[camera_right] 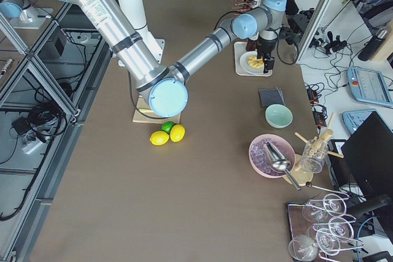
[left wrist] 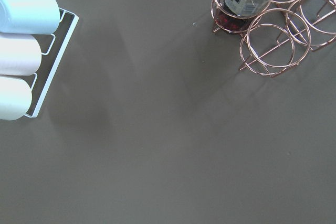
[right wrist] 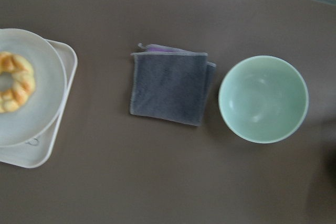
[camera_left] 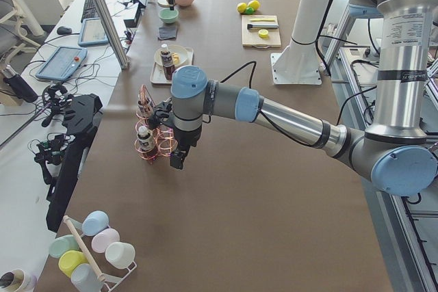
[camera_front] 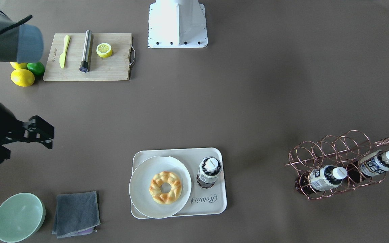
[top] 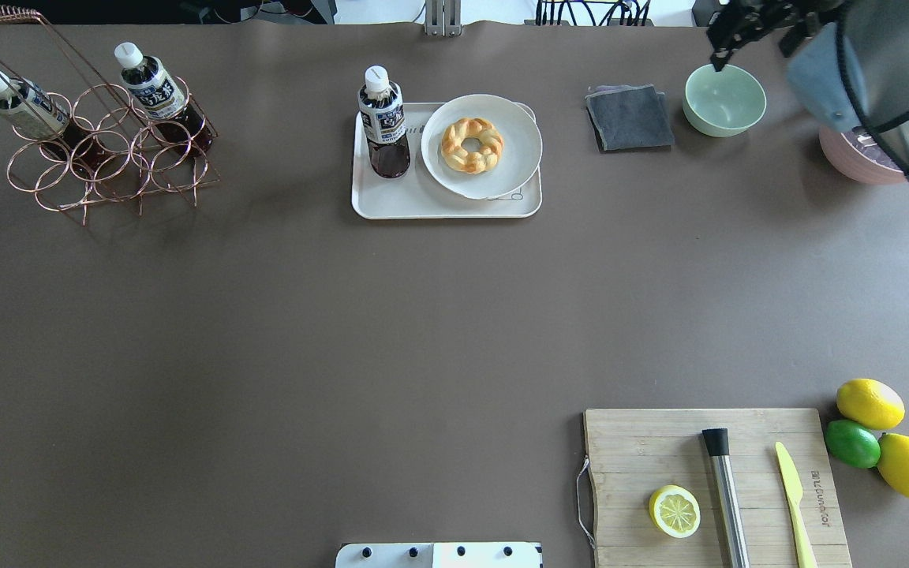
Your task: Place tea on tray
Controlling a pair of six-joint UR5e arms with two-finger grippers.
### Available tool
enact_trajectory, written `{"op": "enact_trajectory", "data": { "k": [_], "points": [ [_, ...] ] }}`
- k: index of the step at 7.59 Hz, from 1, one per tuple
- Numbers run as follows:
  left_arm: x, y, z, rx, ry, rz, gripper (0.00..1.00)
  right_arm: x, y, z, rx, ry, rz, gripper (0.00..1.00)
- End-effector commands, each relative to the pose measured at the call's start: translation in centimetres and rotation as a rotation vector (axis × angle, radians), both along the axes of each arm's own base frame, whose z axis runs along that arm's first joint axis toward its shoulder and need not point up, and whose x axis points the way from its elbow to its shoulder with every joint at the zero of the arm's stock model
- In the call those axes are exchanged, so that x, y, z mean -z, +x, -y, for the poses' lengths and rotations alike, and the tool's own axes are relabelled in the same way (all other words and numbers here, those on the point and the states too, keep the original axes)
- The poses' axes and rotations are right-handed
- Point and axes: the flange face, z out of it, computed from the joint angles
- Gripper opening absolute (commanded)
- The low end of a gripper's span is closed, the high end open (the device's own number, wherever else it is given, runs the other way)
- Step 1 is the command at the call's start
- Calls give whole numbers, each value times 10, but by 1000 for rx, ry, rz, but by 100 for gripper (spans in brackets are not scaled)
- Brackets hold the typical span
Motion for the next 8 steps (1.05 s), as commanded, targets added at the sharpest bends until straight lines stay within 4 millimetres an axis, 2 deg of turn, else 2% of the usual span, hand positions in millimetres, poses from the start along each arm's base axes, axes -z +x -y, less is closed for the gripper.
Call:
{"op": "enact_trajectory", "data": {
  "k": [1,2,3,4,5,6,7,8],
  "points": [
    [-18,-9,-10,27,-46,-8,97,-145,156,-50,141,79,-104,100],
    [-39,-9,-15,24,-78,-15,97,-188,188,-66,147,51,-110,100],
    [-55,-10,-17,24,-102,-19,97,-221,219,-85,160,45,-118,100],
    [-79,-10,-20,24,-108,-20,97,-259,231,-110,172,11,-115,100],
    [-103,-7,-43,44,-88,-18,97,-272,231,-118,172,-4,-116,100],
    [-109,-7,-43,78,-85,-22,97,-294,234,-125,168,-44,-114,100],
    [-113,-6,-46,76,-91,-21,97,-307,235,-133,165,-74,-111,100],
    [-112,-6,-48,73,-88,-19,97,-308,235,-135,164,-77,-106,100]
  ]
}}
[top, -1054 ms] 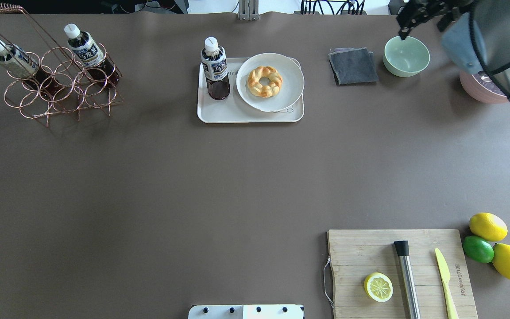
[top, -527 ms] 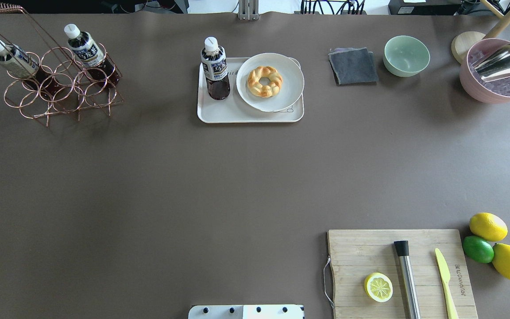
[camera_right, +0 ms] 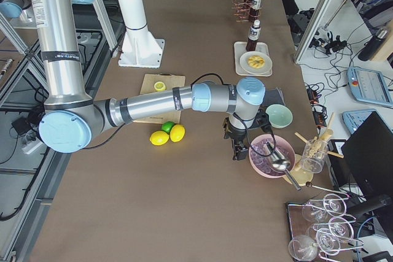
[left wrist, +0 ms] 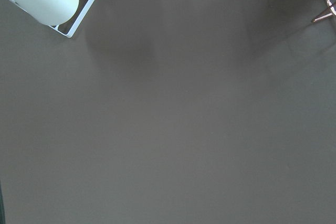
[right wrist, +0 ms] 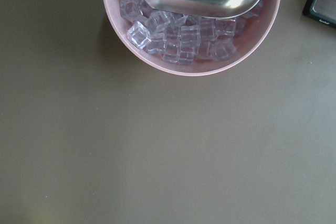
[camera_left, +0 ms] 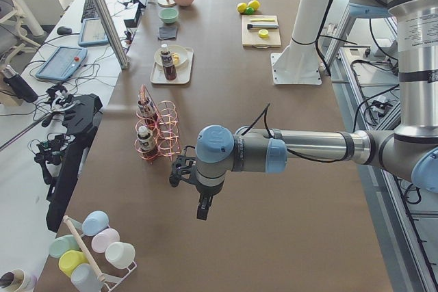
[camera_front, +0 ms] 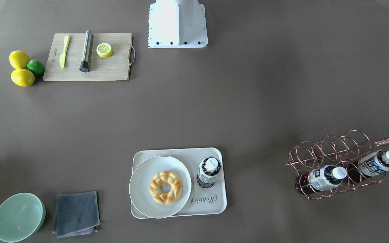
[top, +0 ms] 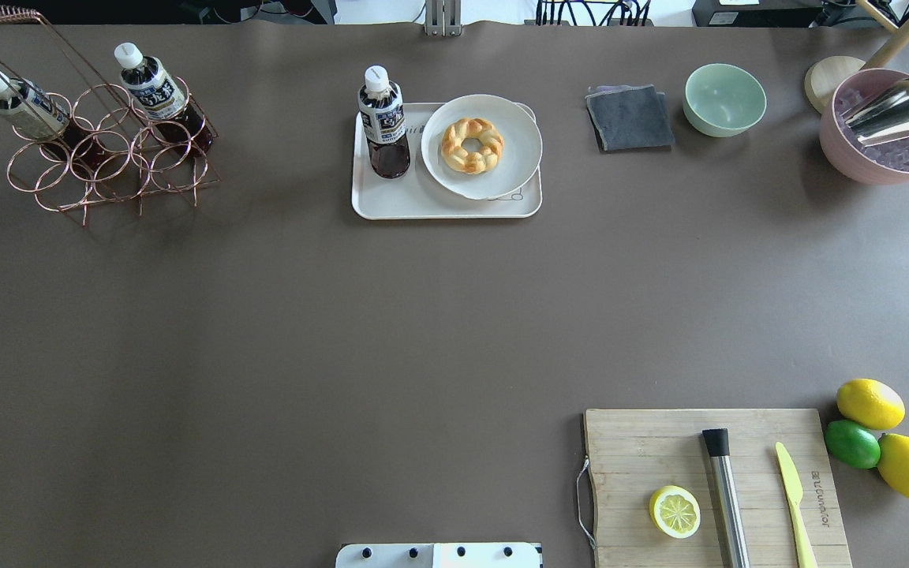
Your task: Place tea on tray
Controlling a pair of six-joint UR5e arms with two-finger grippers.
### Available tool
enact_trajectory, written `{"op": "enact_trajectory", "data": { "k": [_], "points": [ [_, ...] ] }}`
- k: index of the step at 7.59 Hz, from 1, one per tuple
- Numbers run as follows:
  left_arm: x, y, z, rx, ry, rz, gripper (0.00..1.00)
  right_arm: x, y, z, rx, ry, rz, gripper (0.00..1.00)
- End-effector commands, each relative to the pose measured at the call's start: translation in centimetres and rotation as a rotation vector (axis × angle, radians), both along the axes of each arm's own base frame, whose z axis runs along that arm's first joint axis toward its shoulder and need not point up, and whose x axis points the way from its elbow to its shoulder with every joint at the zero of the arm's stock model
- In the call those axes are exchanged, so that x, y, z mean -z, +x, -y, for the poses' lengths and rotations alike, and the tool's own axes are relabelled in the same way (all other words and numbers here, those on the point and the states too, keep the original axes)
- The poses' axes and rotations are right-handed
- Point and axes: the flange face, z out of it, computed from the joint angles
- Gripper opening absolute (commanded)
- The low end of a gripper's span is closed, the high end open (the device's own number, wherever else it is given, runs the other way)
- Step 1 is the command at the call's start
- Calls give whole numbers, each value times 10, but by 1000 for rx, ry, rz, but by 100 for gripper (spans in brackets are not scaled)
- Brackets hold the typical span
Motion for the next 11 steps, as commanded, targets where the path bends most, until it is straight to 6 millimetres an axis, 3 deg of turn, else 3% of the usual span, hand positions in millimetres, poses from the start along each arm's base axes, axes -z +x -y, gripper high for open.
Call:
{"op": "enact_trajectory", "data": {
  "k": [1,5,11],
  "points": [
    [-1,1,-5,5,9,6,97,-18,2,-12,-6,-35,4,100],
    [3,1,-4,3,19,8,97,-31,4,-21,-16,-68,0,100],
    [5,1,-3,4,39,14,97,-28,7,-20,-24,-46,3,100]
  ]
}}
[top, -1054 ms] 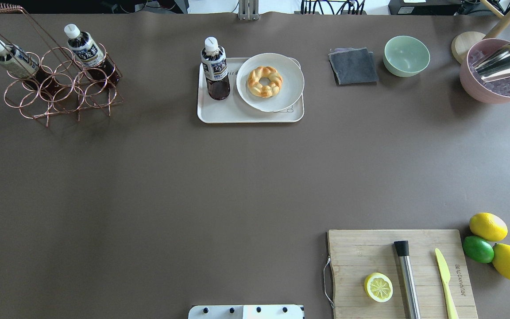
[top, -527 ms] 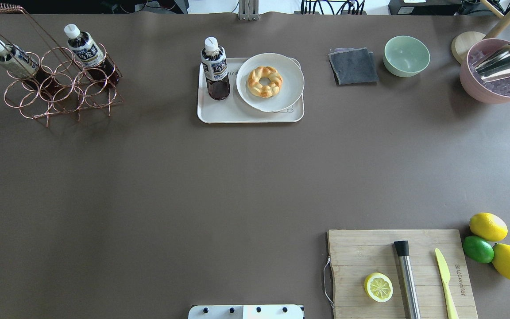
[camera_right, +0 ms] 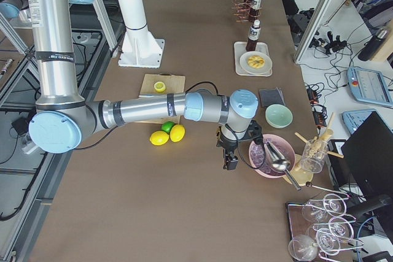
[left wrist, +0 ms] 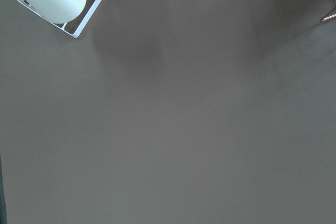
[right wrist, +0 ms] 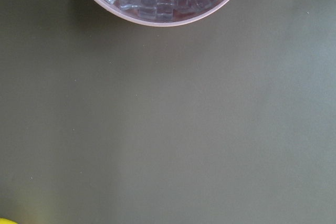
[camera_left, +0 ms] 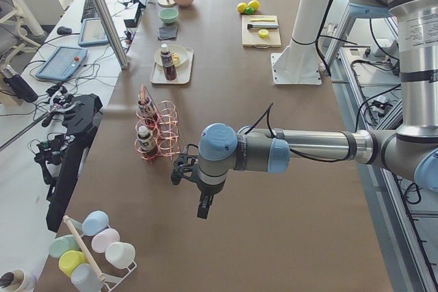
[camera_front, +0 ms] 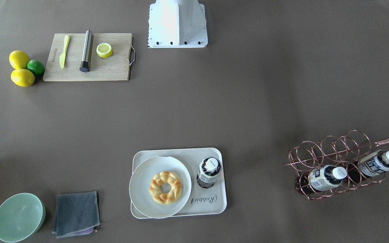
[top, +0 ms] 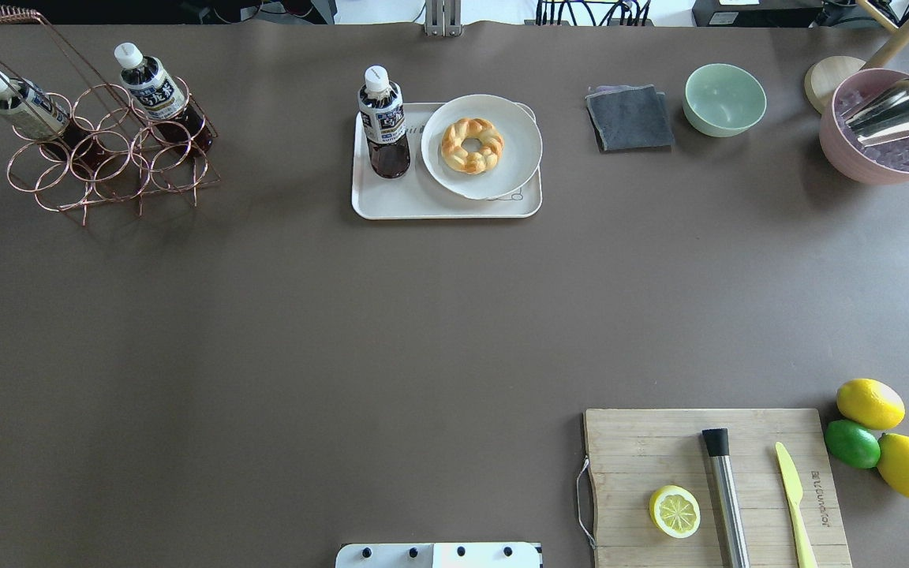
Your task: Place tea on tray
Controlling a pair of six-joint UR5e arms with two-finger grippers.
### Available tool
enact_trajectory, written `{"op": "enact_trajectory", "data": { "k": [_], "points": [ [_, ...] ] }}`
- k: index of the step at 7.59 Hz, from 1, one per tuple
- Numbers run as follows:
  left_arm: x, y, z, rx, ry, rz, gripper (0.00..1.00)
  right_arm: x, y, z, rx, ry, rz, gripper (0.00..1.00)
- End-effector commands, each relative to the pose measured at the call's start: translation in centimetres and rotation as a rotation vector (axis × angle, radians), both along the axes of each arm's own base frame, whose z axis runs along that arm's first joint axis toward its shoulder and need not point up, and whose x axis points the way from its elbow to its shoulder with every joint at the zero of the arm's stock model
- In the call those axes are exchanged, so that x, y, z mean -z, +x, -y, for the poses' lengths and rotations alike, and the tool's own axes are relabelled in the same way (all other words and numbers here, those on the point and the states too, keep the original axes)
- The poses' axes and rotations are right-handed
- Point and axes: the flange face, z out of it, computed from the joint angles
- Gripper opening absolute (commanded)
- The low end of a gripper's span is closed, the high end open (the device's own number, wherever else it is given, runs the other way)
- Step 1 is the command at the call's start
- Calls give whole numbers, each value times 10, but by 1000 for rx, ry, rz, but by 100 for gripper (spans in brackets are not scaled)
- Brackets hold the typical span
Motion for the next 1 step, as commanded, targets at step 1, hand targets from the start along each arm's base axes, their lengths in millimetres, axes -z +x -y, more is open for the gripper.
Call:
{"op": "enact_trajectory", "data": {
  "k": [1],
  "points": [
    [3,0,2,6,23,5,97,1,0,2,-7,19,1,100]
  ]
}}
